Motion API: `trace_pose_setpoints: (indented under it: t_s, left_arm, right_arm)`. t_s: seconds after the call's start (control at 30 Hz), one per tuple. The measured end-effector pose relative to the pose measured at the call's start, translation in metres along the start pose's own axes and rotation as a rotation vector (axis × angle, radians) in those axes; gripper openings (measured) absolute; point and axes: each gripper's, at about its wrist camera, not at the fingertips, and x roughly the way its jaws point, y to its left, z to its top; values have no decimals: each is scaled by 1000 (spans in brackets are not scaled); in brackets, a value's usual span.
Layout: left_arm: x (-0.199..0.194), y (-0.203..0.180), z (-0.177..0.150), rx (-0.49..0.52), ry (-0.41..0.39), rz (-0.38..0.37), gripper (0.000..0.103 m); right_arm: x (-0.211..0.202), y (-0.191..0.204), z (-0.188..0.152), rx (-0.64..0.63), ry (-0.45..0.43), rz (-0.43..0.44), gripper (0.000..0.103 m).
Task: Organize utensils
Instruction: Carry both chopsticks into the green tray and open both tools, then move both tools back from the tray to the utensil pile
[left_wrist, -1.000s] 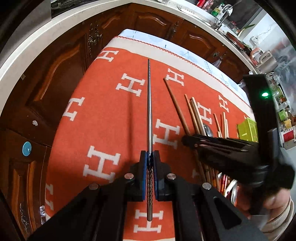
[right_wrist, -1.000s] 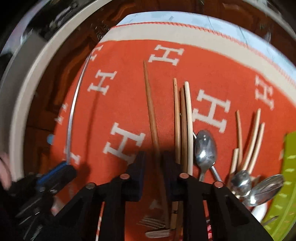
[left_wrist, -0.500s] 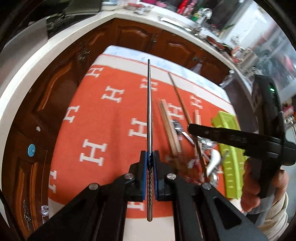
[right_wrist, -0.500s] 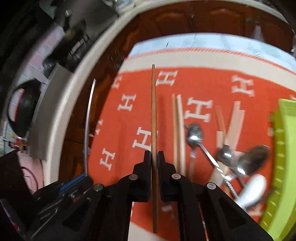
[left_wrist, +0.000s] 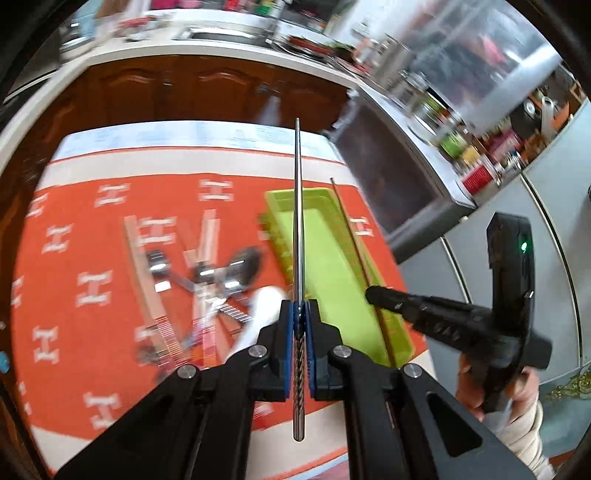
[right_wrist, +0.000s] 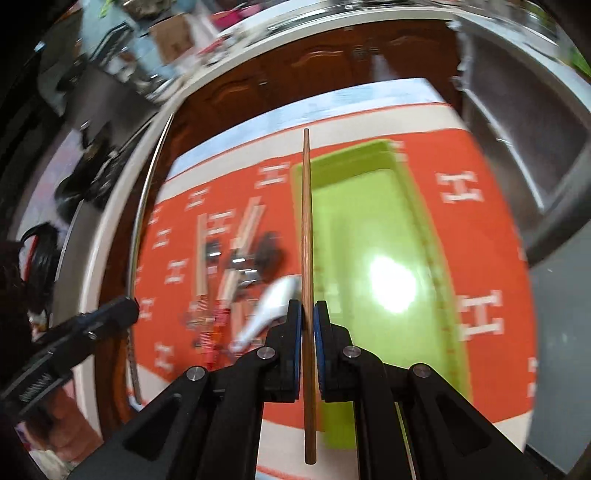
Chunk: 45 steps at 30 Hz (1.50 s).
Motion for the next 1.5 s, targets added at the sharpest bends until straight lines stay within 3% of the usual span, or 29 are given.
trace_pose_setpoints:
  t_s: [0.13,0.27,0.37,0.4,0.5,0.83,1.03,1.13,1.2,1.3,1.5]
  left_arm:
    - [39,-37,12,24,31,-3,4]
    - [84,-58,16,5,98,3,6]
    - [105,-61,11,-4,138,13,33]
    - [108,-58,7,-6,142,22,38]
    - [109,-57,0,21,139,62,43]
    - [64,-35,-11,101,57,181,45]
    - [34,8,-14,17,29,212,45]
    - [22,24,-18,-11,13,233,45]
    - [14,36,-22,-29,3,245,53]
    - [2,51,-26,-59,-18,257,57]
    - [-19,78,-35,-101,-48,295,58]
  right_arm:
    - [4,-46,4,32,8,-29,7]
    - [13,-68,12,32,22,-40,9]
    - [18,-79,17,46,25,-76,30]
    - [23,-79,19,44,16,-85,34]
    - [21,-81,19,32,-7,-94,34]
    - [51,-84,13,99,12,-90,33]
    - [52,-83,1,178,34,-24,33]
    - [51,-76,-3,166,27,-66,33]
    - [45,-70,-7,157,9,-97,33]
    - [32,-59,-11,141,-23,-100,34]
    - [17,-33,-18,130,-41,-14,35]
